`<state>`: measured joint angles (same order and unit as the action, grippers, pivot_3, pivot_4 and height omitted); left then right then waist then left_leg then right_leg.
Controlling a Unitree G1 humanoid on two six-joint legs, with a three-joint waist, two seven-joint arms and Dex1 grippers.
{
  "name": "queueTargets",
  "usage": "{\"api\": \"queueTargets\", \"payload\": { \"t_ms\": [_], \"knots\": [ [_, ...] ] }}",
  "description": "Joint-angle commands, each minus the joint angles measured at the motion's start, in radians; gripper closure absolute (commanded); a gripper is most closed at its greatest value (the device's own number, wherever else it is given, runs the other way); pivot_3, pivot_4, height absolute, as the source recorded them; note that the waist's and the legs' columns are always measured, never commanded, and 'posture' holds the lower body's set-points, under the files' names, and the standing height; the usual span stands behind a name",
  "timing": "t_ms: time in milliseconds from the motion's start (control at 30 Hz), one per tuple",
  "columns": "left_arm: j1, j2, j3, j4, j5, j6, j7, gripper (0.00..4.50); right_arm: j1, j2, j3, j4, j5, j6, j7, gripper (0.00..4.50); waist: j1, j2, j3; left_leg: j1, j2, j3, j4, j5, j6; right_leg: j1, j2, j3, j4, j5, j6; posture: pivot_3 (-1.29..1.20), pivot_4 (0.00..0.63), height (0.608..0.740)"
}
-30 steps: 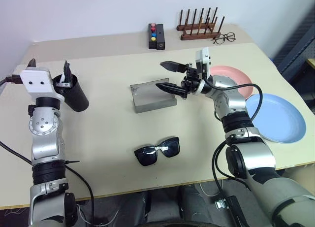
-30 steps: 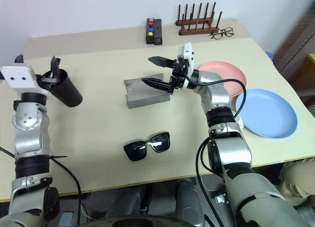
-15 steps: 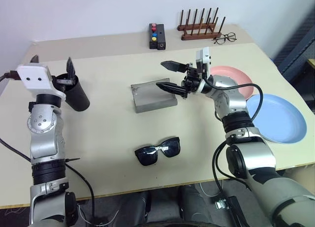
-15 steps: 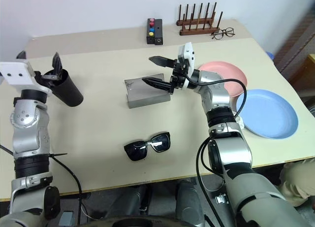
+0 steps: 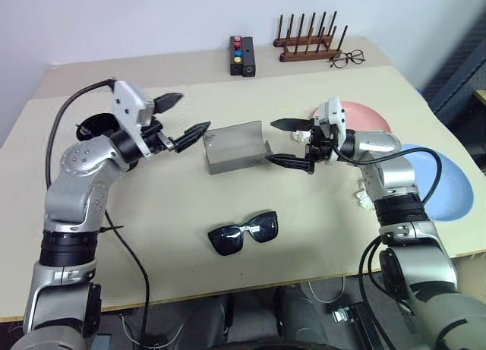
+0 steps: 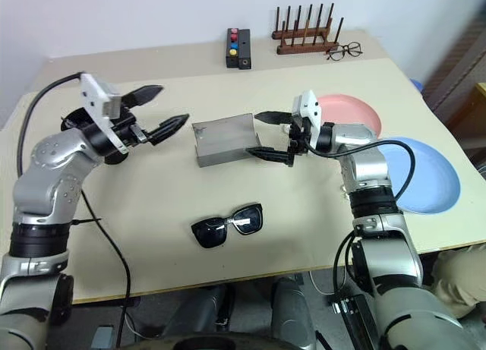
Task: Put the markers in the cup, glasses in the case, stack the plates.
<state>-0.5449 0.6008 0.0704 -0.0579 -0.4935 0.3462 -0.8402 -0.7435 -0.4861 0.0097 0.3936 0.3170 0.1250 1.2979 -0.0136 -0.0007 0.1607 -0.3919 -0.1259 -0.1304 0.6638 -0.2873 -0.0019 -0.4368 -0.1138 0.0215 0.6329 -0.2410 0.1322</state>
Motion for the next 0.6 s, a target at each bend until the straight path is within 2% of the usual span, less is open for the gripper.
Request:
{"api": "queueTargets", "payload": {
  "t_ms": [33, 67, 200, 300, 367, 467, 500, 567, 600],
  "knots": [
    [-0.043, 0.005, -0.028, 0.052, 0.033, -0.035, -0.057, 1.71, 0.032, -0.043, -0.024, -0.087, 0.003, 0.012, -0.034, 0.0, -0.001, 0.0, 0.0, 0.0, 0.0, 0.0, 0.0, 0.0, 0.0, 0.0, 0.0, 0.0, 0.0, 0.0, 0.0, 0.0, 0.15, 0.74],
    [-0.055, 0.008, -0.041, 0.074, 0.058, -0.06, -0.068, 2.23, 0.052, -0.058, -0.028, -0.116, 0.005, 0.023, -0.046, 0.0, -0.001, 0.0, 0.0, 0.0, 0.0, 0.0, 0.0, 0.0, 0.0, 0.0, 0.0, 0.0, 0.0, 0.0, 0.0, 0.0, 0.15, 0.74],
    [-0.101, 0.051, -0.122, 0.152, 0.167, -0.084, -0.13, 2.23, 0.117, -0.095, -0.044, -0.194, 0.02, 0.043, -0.084, 0.0, -0.001, 0.0, 0.0, 0.0, 0.0, 0.0, 0.0, 0.0, 0.0, 0.0, 0.0, 0.0, 0.0, 0.0, 0.0, 0.0, 0.15, 0.74],
    [-0.149, 0.071, -0.153, 0.23, 0.199, -0.115, -0.202, 2.23, 0.159, -0.112, -0.052, -0.21, 0.014, 0.027, -0.101, 0.0, 0.0, 0.0, 0.0, 0.0, 0.0, 0.0, -0.001, 0.0, 0.0, 0.0, 0.0, 0.0, 0.0, 0.0, 0.0, 0.0, 0.15, 0.74],
    [-0.194, 0.064, -0.17, 0.3, 0.234, -0.137, -0.217, 2.23, 0.174, -0.111, -0.057, -0.213, 0.017, 0.02, -0.116, 0.0, 0.0, 0.0, 0.0, 0.0, 0.0, 0.0, 0.0, 0.0, 0.0, 0.0, 0.0, 0.0, 0.0, 0.0, 0.0, 0.0, 0.15, 0.74],
    [-0.264, 0.037, -0.175, 0.398, 0.21, -0.079, -0.283, 2.23, 0.188, -0.105, -0.057, -0.225, 0.021, 0.012, -0.139, 0.0, 0.002, 0.0, 0.0, 0.0, 0.0, 0.0, 0.0, 0.0, 0.0, 0.0, 0.0, 0.0, 0.0, 0.0, 0.0, 0.0, 0.15, 0.74],
    [-0.279, 0.03, -0.178, 0.422, 0.212, -0.079, -0.299, 1.71, 0.191, -0.102, -0.055, -0.232, 0.022, 0.012, -0.146, 0.0, 0.001, -0.001, 0.0, 0.0, 0.0, 0.0, 0.0, 0.0, 0.0, 0.0, 0.0, 0.0, 0.0, 0.0, 0.0, 0.0, 0.15, 0.74],
    [-0.297, 0.021, -0.198, 0.449, 0.241, -0.101, -0.322, 0.98, 0.195, -0.098, -0.051, -0.249, 0.024, 0.017, -0.159, 0.0, 0.0, -0.001, 0.0, 0.0, 0.0, 0.0, 0.0, 0.0, 0.0, 0.0, 0.0, 0.0, 0.0, 0.0, 0.0, 0.0, 0.15, 0.74],
    [-0.308, 0.014, -0.211, 0.463, 0.255, -0.108, -0.335, 0.42, 0.195, -0.097, -0.049, -0.256, 0.025, 0.021, -0.165, 0.0, 0.0, -0.001, 0.0, 0.0, 0.0, 0.0, 0.0, 0.0, 0.0, 0.0, 0.0, 0.0, 0.0, 0.0, 0.0, 0.0, 0.15, 0.74]
  ]
}}
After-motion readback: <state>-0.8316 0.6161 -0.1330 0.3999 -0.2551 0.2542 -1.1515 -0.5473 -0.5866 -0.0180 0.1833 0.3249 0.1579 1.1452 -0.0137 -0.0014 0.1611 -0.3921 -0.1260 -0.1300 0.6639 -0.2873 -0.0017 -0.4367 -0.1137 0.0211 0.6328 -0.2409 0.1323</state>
